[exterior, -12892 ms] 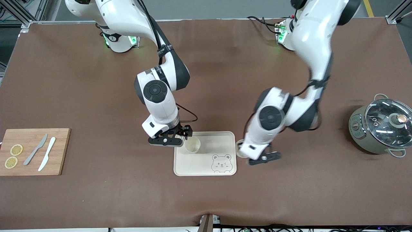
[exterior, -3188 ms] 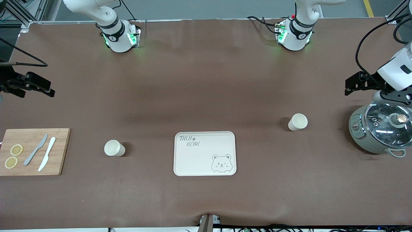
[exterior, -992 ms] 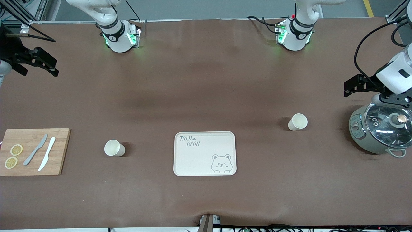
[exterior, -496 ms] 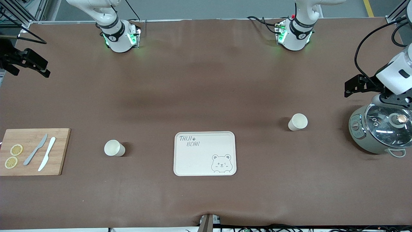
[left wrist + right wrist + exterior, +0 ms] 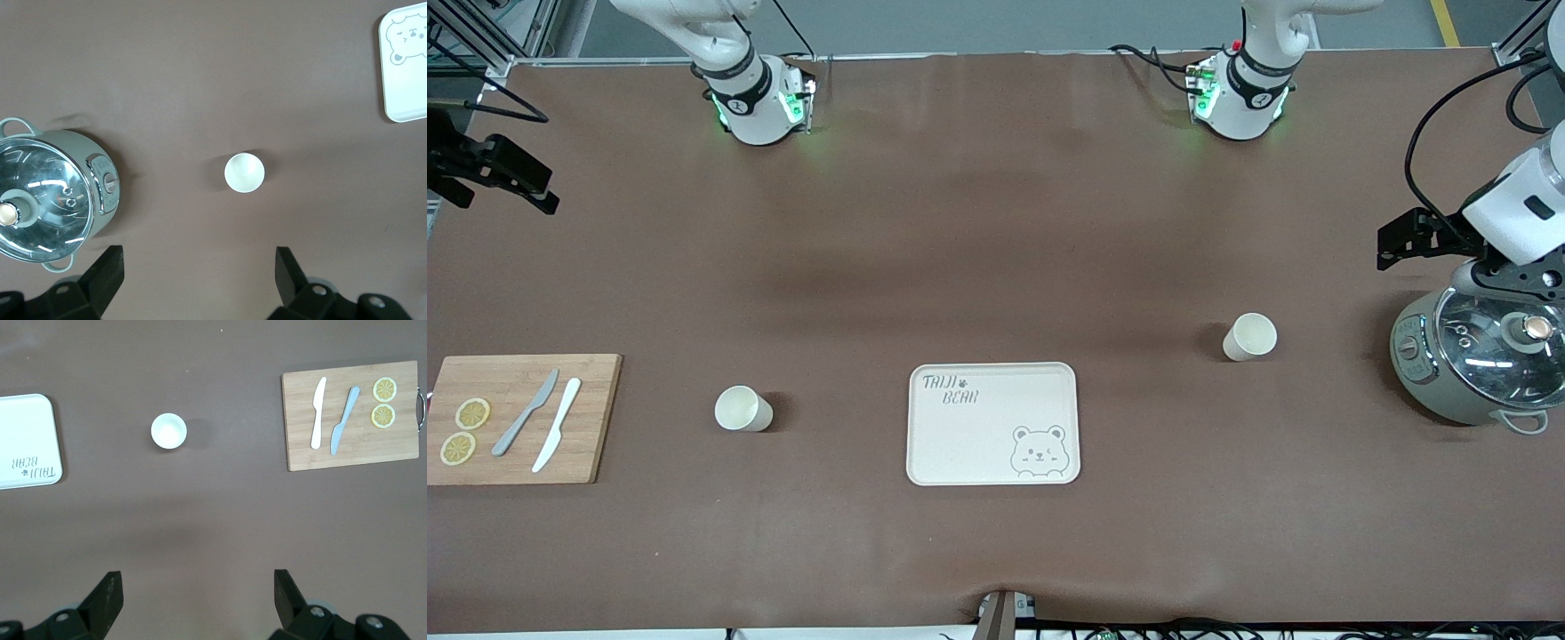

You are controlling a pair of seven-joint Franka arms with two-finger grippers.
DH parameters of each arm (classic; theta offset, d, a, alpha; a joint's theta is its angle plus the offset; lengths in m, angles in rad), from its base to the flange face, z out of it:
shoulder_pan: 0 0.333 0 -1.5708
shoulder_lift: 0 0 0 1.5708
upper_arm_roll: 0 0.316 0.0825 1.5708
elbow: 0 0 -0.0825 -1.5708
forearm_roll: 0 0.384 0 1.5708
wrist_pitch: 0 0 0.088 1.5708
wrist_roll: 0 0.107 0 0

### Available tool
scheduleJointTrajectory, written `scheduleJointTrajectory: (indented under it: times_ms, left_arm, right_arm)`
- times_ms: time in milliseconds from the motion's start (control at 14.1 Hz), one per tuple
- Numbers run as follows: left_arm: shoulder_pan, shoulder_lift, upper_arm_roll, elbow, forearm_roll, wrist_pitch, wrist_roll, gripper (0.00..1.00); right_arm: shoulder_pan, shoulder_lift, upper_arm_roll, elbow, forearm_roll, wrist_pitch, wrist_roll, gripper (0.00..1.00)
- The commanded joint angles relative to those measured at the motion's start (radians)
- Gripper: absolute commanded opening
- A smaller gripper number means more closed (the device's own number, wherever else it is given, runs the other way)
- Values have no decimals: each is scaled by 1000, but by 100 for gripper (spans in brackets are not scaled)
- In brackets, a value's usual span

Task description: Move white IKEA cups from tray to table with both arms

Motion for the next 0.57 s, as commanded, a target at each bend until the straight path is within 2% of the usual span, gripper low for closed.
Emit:
scheduleJointTrajectory:
  times_ms: [0,496]
  left_arm:
    - [0,1,-4,8,26,-7,16,100]
    - [2,1,-4,10,25,-7,16,100]
  right_arm:
    - [-45,21,13,0,-7,10,-19,100]
    - [-37,26,19,2,-19,65,-16,100]
